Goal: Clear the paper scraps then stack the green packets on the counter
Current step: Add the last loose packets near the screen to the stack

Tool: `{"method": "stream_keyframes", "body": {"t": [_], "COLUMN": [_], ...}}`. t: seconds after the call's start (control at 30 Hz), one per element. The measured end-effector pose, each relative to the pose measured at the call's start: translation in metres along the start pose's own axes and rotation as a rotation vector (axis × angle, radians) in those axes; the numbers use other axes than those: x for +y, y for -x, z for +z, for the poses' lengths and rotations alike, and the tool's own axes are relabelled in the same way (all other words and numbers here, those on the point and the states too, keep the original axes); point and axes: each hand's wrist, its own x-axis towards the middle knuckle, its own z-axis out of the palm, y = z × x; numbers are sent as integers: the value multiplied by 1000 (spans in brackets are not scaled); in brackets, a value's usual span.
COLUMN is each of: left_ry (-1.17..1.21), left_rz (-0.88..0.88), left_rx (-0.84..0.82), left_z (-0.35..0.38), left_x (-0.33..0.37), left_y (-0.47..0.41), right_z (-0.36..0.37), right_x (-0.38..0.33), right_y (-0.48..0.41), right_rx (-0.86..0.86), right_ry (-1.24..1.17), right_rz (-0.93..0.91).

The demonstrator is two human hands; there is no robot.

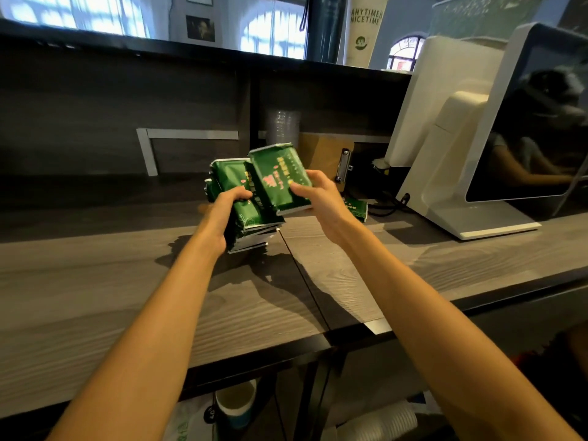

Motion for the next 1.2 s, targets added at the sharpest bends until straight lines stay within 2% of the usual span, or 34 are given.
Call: {"method": "stream_keyframes", "body": {"t": [0.23,0.4,0.53,0.6,0.77,0.83,0.9,0.97,1.0,1.07,1.2], "left_ry": [-39,-55,-113,-137,-28,-26,-31,-39,-43,-52,-79], "left_rz": [-18,30,32,10,-61,-85,-90,-99,-105,-111,-123], "left_rx": [24,-59,-153,-142,-121,-99,-69,-49,-44,-49,-72], "left_z": [-4,16,26,29,33,34,34,32,31,31,35], "left_x": [-16,-2,0,0,5,7,9,10,10,10,12], "left_y": [-22,7,8,6,-6,-13,-19,-24,-27,-32,-40], "right_z": [20,17,13,10,2,-4,-15,-28,-35,-47,-61], "right_x": [20,18,15,14,9,14,25,43,52,69,85], "right_y": [-8,-21,-27,-29,-24,-29,-37,-48,-52,-60,-77], "right_rx": [-20,-67,-69,-71,-117,2,222,413,440,348,116], "right_ry": [421,717,728,720,491,330,298,558,729,973,1193], "right_rz": [-119,-84,-92,-108,-92,-67,-46,-13,9,75,227]}}
